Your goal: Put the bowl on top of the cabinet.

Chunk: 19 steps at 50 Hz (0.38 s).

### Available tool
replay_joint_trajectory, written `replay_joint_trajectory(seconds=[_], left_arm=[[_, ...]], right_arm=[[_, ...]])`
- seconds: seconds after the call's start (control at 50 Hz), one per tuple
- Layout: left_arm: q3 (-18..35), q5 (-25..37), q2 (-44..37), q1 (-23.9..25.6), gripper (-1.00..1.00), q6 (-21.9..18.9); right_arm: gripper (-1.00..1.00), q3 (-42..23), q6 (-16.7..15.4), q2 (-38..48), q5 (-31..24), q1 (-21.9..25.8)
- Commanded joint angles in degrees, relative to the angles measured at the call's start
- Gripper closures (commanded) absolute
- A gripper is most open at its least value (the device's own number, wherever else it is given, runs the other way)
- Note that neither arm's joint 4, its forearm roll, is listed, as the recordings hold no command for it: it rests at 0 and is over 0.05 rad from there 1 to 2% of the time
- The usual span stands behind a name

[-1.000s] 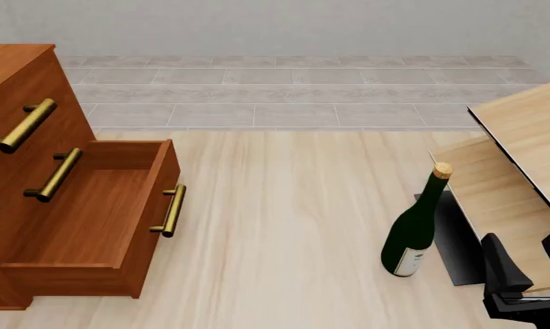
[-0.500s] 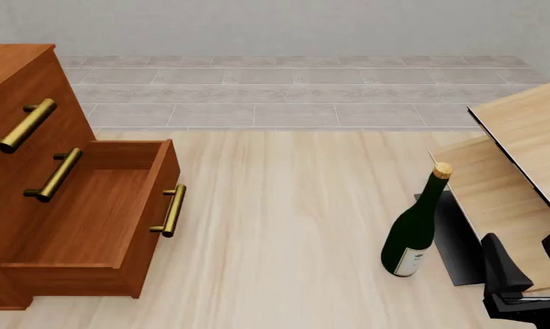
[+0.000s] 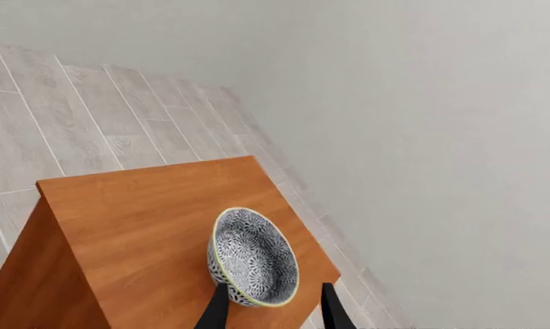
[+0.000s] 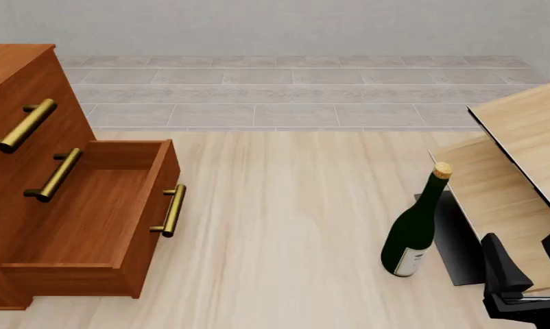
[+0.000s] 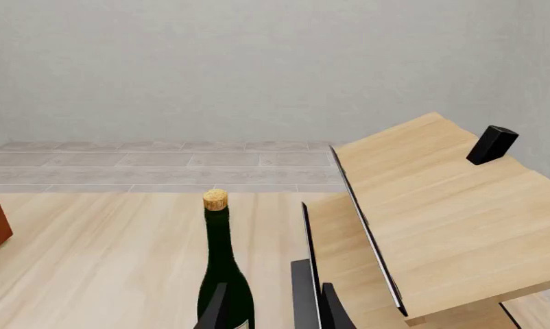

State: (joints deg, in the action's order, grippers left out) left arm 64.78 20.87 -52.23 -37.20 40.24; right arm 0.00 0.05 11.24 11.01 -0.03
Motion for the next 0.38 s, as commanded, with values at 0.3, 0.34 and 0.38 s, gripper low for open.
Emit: replay_joint_trajectory(seconds=[0.3,0.34,0.38], left_arm=[[-1.6,1.0,8.7,3.4,-1.00,-1.6],[-1.7,1.2,8.9,4.1,-1.00,-1.2],[-1.9,1.1,9.0,4.5,-1.00,-1.1]], right_arm=[[-1.00,0.0,0.0,0.0,0.0,0.0],[-1.00,0.0,0.0,0.0,0.0,0.0],[-1.00,0.0,0.0,0.0,0.0,0.0]])
